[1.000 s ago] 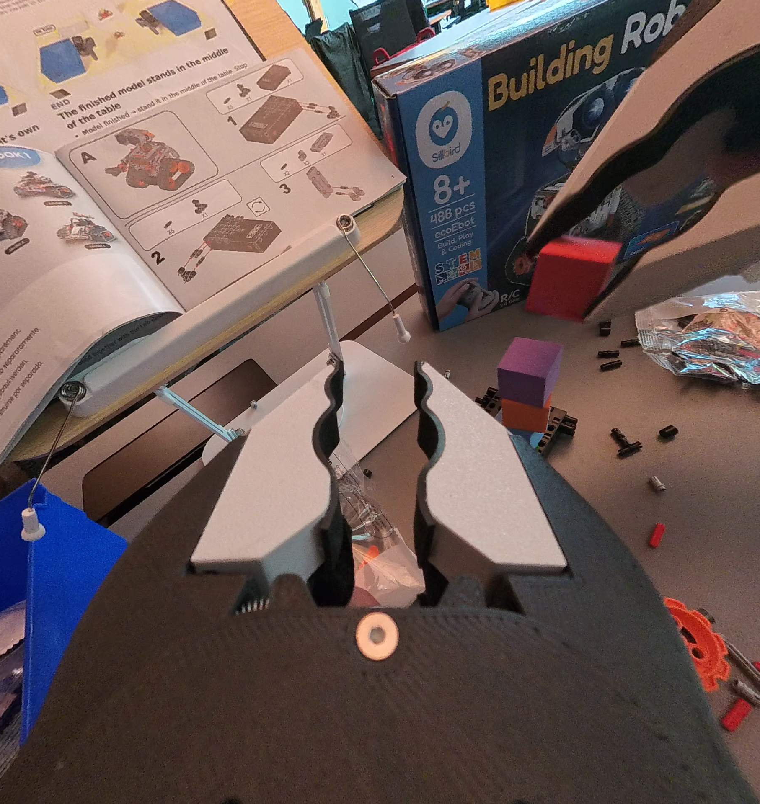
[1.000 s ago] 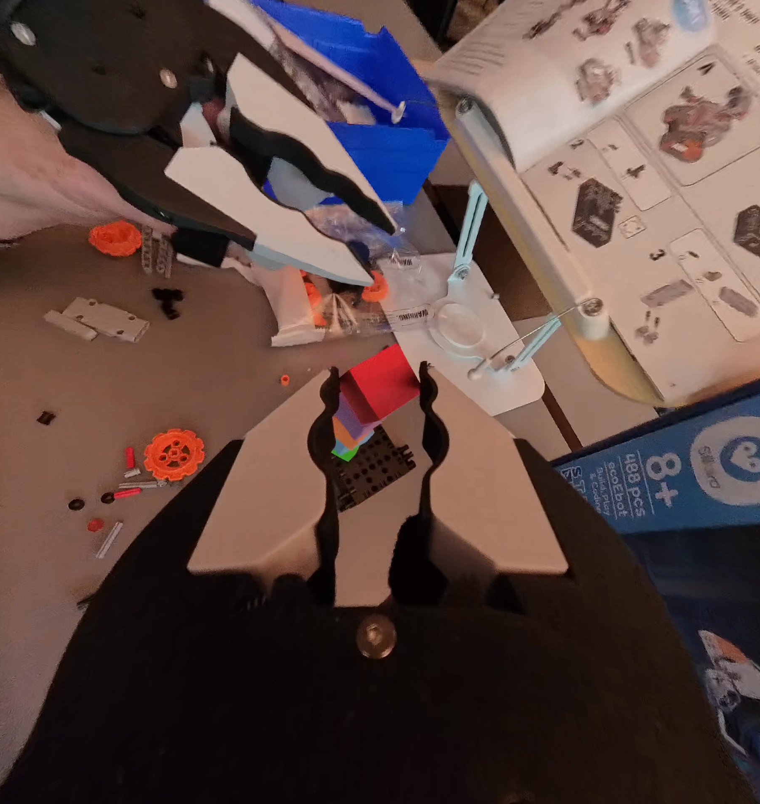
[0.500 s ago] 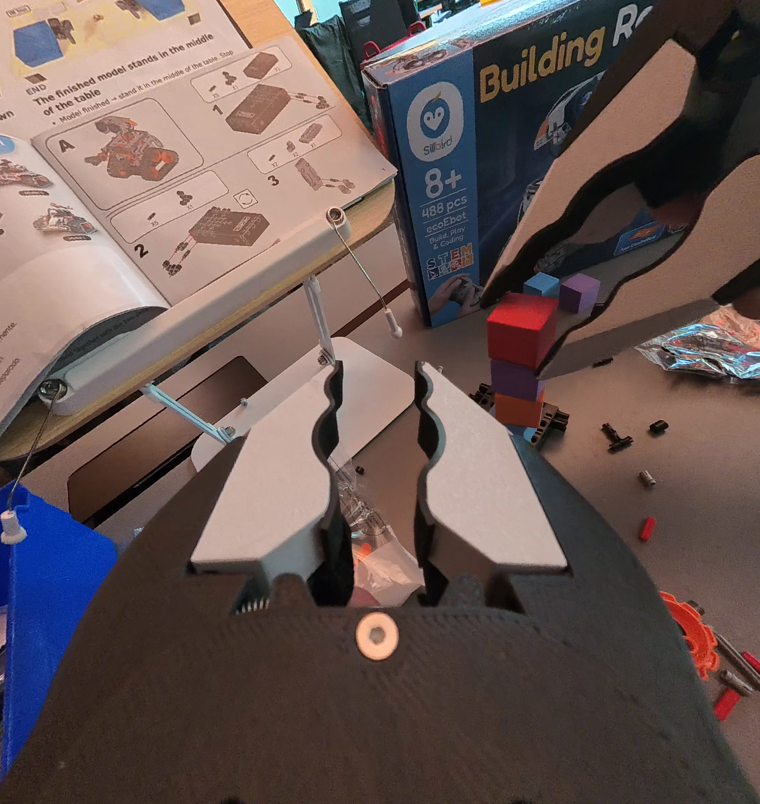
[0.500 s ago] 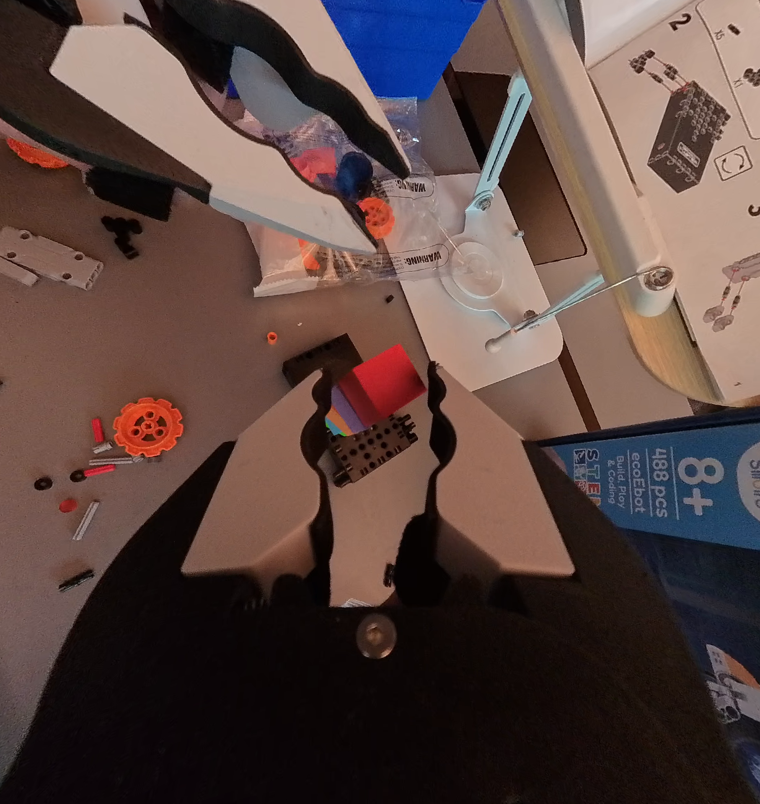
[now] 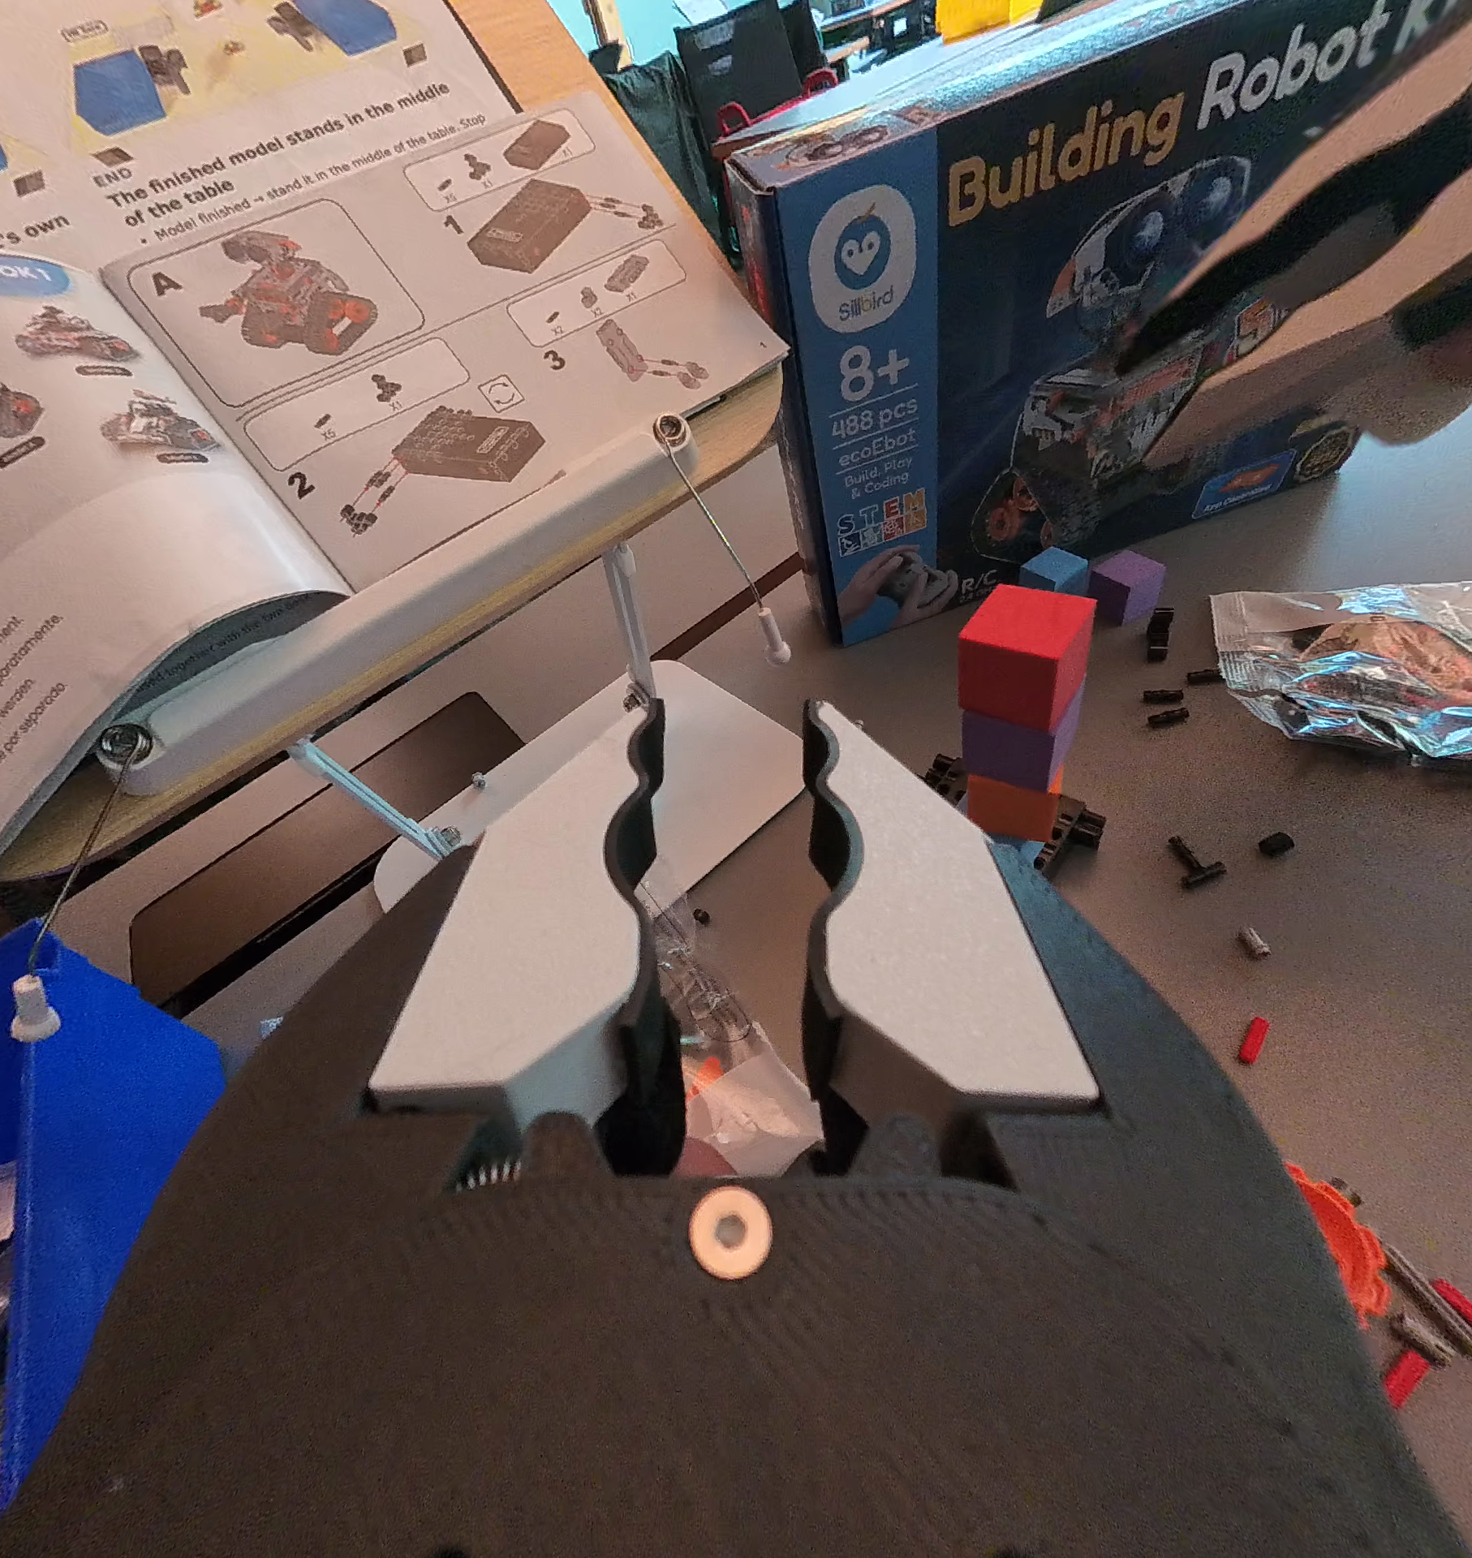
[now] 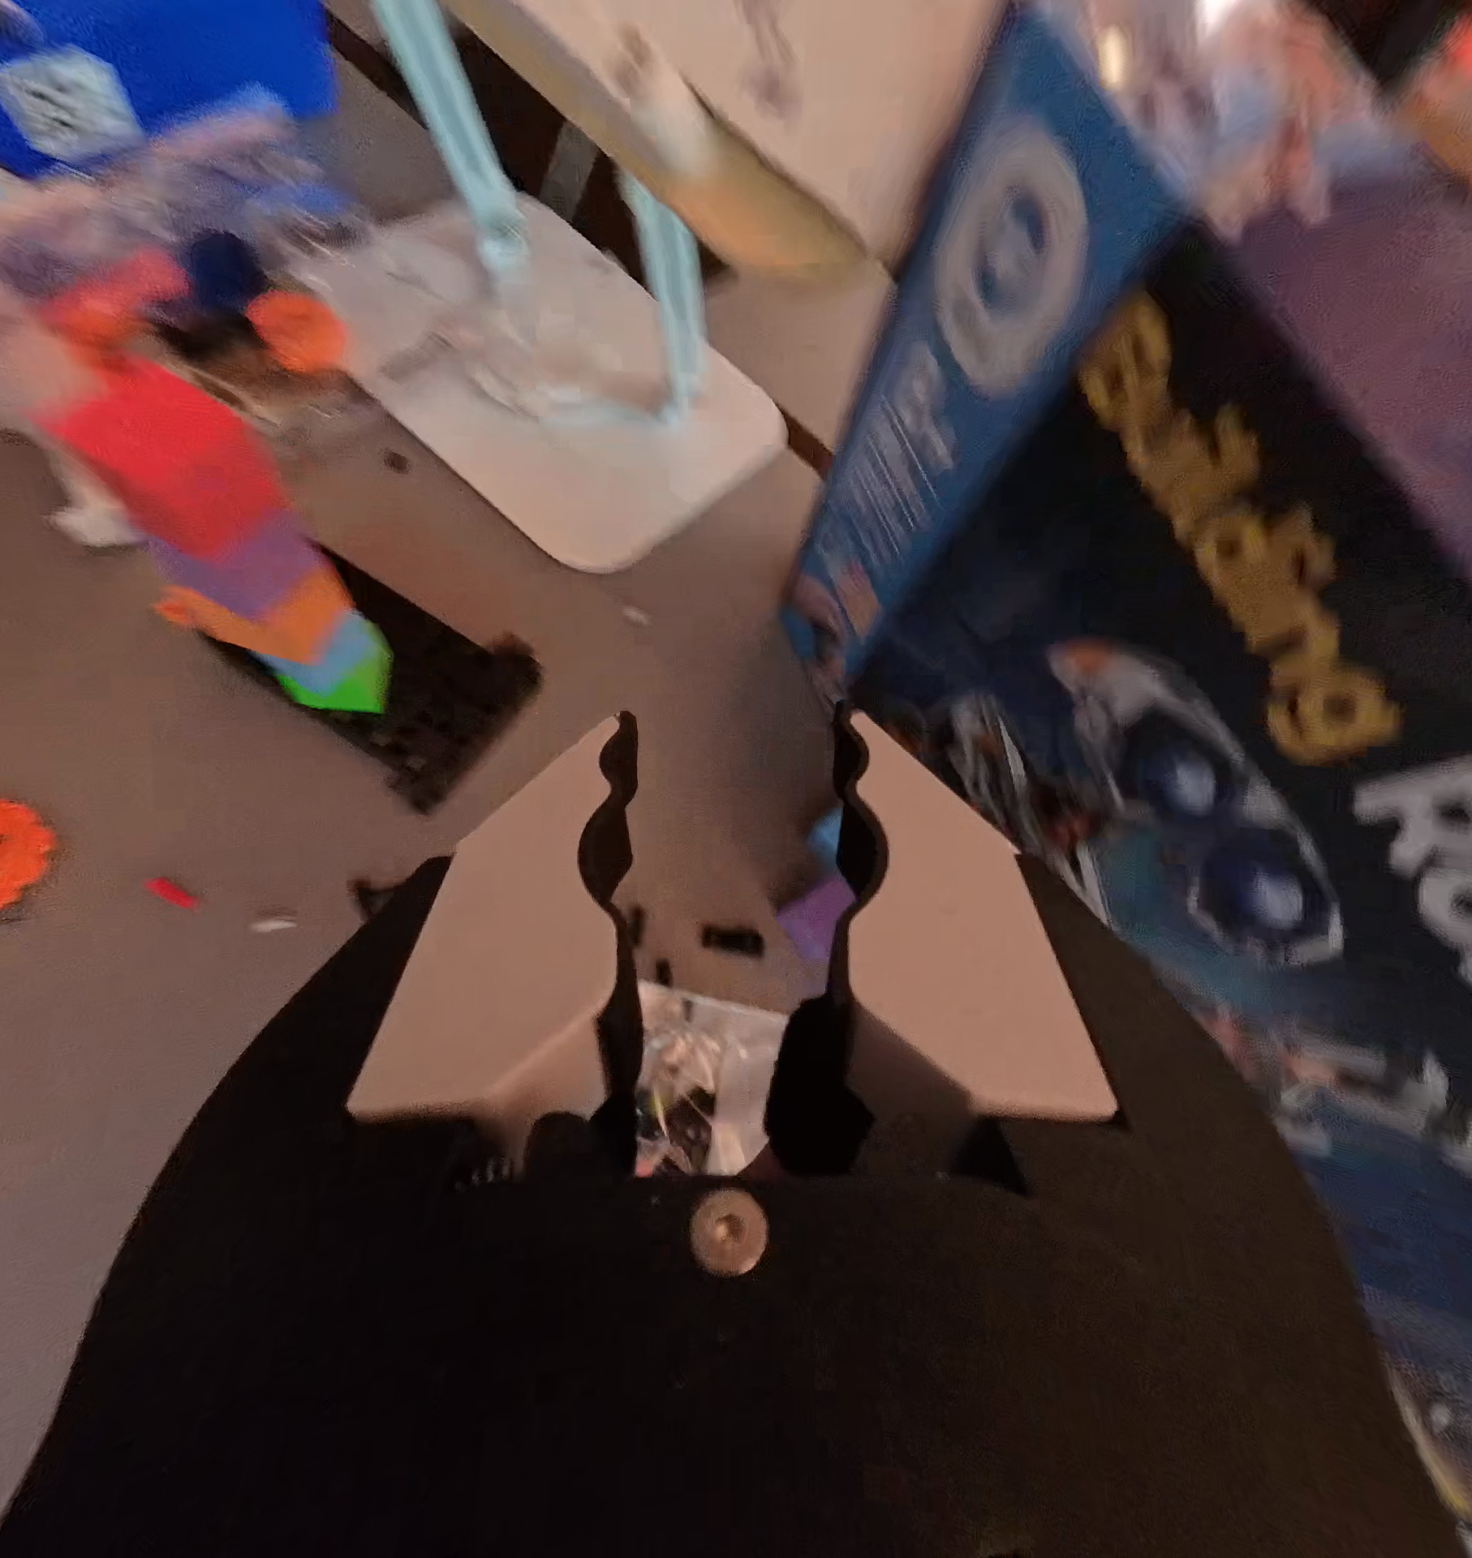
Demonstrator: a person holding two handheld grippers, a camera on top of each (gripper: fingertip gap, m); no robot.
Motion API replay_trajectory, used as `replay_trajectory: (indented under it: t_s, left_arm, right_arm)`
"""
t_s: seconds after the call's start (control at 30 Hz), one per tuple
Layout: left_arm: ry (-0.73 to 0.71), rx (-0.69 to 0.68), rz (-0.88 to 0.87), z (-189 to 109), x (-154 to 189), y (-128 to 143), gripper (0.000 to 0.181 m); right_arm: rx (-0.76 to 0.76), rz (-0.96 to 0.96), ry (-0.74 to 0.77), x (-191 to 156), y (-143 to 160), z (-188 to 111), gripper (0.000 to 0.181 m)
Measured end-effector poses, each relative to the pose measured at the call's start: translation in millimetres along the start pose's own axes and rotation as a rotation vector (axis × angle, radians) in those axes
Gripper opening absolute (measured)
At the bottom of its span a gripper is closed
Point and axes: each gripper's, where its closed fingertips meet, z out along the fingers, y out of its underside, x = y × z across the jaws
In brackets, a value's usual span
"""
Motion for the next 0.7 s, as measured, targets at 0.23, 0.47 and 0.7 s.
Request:
replay_trajectory:
  t_s: [0.23, 0.47, 0.7]
  left_arm:
    - [0.000, -0.009, 0.012, 1.6, 2.7, 2.0, 0.031]
    - [0.001, -0.012, 0.012, 2.3, 3.1, 3.2, 0.031]
    - [-0.001, 0.000, 0.007, 0.7, 1.7, 0.2, 0.031]
  right_arm:
    - [-0.262, 0.219, 0.141, 42.6, 114.6, 50.4, 0.050]
    - [-0.320, 0.224, 0.174, 43.2, 131.3, 68.5, 0.035]
    - [-0.054, 0.137, 0.038, 6.6, 37.2, 24.8, 0.035]
